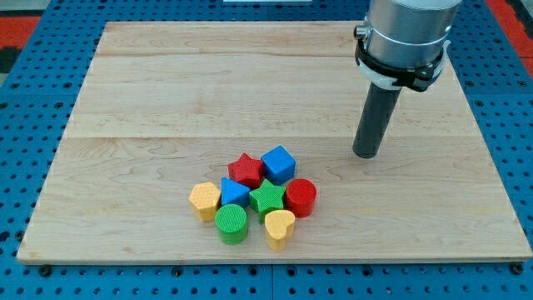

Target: Place the red circle and blue cube diagonal to each other

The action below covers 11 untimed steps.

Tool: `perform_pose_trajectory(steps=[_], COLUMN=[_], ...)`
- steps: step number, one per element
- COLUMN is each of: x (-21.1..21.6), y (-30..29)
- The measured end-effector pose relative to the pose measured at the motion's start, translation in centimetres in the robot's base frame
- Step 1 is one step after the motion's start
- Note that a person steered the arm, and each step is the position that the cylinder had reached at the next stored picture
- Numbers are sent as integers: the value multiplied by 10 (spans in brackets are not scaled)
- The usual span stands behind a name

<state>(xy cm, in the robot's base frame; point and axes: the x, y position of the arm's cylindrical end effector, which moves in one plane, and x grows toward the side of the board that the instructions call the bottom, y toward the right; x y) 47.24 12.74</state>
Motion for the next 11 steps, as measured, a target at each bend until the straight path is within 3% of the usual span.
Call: perform_pose_trajectory(steps=[2, 3, 5, 9, 11], x=[5, 27, 111, 118, 131], y=[6, 38, 40, 54, -26])
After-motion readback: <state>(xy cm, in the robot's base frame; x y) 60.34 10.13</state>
